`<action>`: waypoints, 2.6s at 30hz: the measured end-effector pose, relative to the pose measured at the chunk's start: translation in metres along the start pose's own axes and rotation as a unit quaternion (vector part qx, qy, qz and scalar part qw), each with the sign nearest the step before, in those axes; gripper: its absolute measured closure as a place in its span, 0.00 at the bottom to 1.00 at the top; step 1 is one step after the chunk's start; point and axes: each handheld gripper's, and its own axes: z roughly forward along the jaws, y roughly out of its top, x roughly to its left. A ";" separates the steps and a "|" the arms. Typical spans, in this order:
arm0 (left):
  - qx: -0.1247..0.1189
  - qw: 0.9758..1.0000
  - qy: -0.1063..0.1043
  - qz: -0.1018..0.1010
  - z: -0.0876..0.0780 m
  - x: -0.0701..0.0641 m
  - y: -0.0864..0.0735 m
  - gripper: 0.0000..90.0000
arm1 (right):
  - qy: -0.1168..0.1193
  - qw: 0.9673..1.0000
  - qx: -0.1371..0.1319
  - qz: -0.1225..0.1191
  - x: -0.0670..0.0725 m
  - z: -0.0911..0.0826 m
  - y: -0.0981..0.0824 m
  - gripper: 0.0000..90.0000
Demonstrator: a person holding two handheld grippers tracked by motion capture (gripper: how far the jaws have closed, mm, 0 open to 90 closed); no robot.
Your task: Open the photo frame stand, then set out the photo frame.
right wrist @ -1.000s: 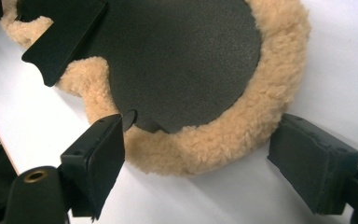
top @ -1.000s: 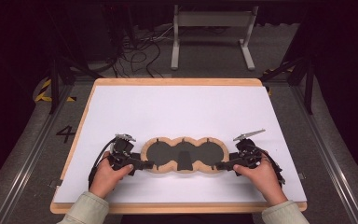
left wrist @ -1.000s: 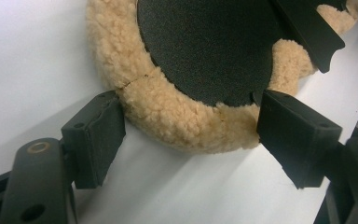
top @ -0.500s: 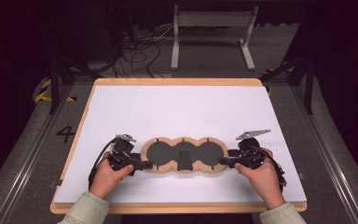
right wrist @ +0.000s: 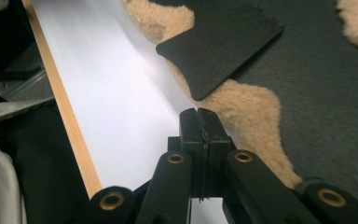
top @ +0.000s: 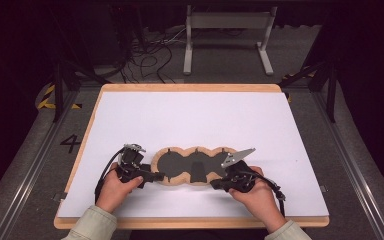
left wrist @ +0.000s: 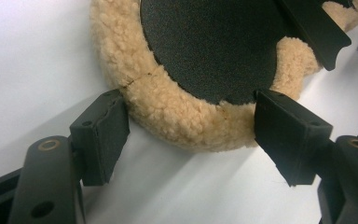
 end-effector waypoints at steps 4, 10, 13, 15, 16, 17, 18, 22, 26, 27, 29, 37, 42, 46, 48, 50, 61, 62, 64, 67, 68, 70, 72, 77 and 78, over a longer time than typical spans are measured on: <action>0.000 1.000 0.004 0.003 0.000 0.000 0.000 0.31 | -0.002 1.000 0.011 -0.002 0.002 0.012 0.003 1.00; -0.001 1.000 0.007 0.005 0.000 0.000 0.000 0.31 | -0.002 1.000 0.000 -0.002 0.001 0.012 0.005 1.00; 0.000 1.000 0.000 -0.001 0.000 -0.001 0.000 0.31 | -0.002 1.000 -0.025 -0.003 0.001 0.005 0.008 1.00; -0.001 1.000 0.006 0.003 0.000 -0.001 0.000 0.31 | -0.004 0.999 -0.041 0.002 0.000 0.001 0.010 1.00; -0.001 1.000 0.006 0.003 0.000 -0.001 0.000 0.31 | -0.005 0.999 -0.049 0.003 -0.001 -0.001 0.011 1.00; -0.001 1.000 0.004 0.002 0.000 -0.001 0.000 0.31 | -0.006 0.998 -0.056 0.002 -0.001 -0.003 0.012 1.00; 0.000 1.000 0.001 0.000 0.000 -0.001 0.000 0.31 | -0.007 0.998 -0.063 0.001 -0.002 -0.004 0.013 1.00; 0.000 1.000 0.001 0.002 0.001 -0.001 0.000 0.30 | -0.008 0.997 -0.080 0.003 -0.002 -0.009 0.014 1.00; 0.000 1.000 0.000 0.003 0.000 -0.001 0.000 0.30 | -0.012 0.997 -0.076 0.000 -0.002 -0.013 0.013 1.00; 0.000 1.000 0.000 0.003 0.000 -0.001 0.000 0.31 | -0.014 0.997 -0.071 -0.004 -0.002 -0.015 0.013 1.00; 0.000 1.000 0.001 0.004 0.000 -0.001 -0.001 0.31 | -0.015 0.997 -0.071 -0.004 -0.002 -0.024 0.014 0.99; 0.001 1.000 0.002 0.004 0.000 -0.002 -0.001 0.31 | -0.055 0.995 -0.086 0.015 -0.013 -0.053 0.007 0.82; 0.002 1.000 0.001 0.008 0.000 -0.002 -0.001 0.30 | -0.080 0.992 -0.092 0.038 -0.025 -0.068 -0.005 0.78; 0.000 1.000 0.006 0.012 0.000 -0.002 -0.001 0.30 | -0.091 0.990 -0.093 0.048 -0.032 -0.076 -0.011 0.76; 0.001 1.000 0.003 0.010 0.000 -0.003 -0.001 0.31 | -0.096 0.989 -0.092 0.059 -0.036 -0.079 -0.015 0.72; 0.001 1.000 0.001 0.010 0.000 -0.002 -0.002 0.31 | -0.101 0.989 -0.088 0.063 -0.038 -0.081 -0.018 0.69; 0.002 1.000 0.000 0.010 -0.002 -0.002 -0.002 0.31 | -0.108 0.988 -0.051 0.097 -0.052 -0.074 -0.030 0.41; 0.002 1.000 0.000 0.010 -0.002 -0.002 -0.002 0.31 | -0.109 0.988 -0.045 0.100 -0.053 -0.071 -0.031 0.39; 0.003 1.000 0.000 0.010 -0.002 -0.002 -0.002 0.31 | -0.108 0.988 -0.035 0.108 -0.057 -0.067 -0.034 0.36; 0.005 1.000 0.000 0.006 -0.002 -0.002 -0.002 0.31 | -0.105 0.987 -0.023 0.121 -0.062 -0.063 -0.037 0.34; 0.004 1.000 0.003 0.008 -0.001 -0.001 -0.002 0.31 | -0.102 0.987 -0.021 0.122 -0.063 -0.062 -0.037 0.33; 0.004 1.000 0.002 0.007 -0.002 -0.001 -0.002 0.31 | -0.096 0.987 -0.020 0.128 -0.064 -0.061 -0.038 0.32; 0.004 1.000 0.002 0.007 -0.001 -0.001 -0.002 0.31 | -0.088 0.987 -0.014 0.134 -0.066 -0.059 -0.039 0.28; 0.005 1.000 -0.003 0.003 -0.001 -0.002 -0.001 0.31 | -0.082 0.985 -0.003 0.151 -0.069 -0.052 -0.042 0.20; 0.005 1.000 -0.001 0.004 -0.001 -0.002 -0.001 0.30 | -0.078 0.985 -0.002 0.155 -0.070 -0.051 -0.043 0.20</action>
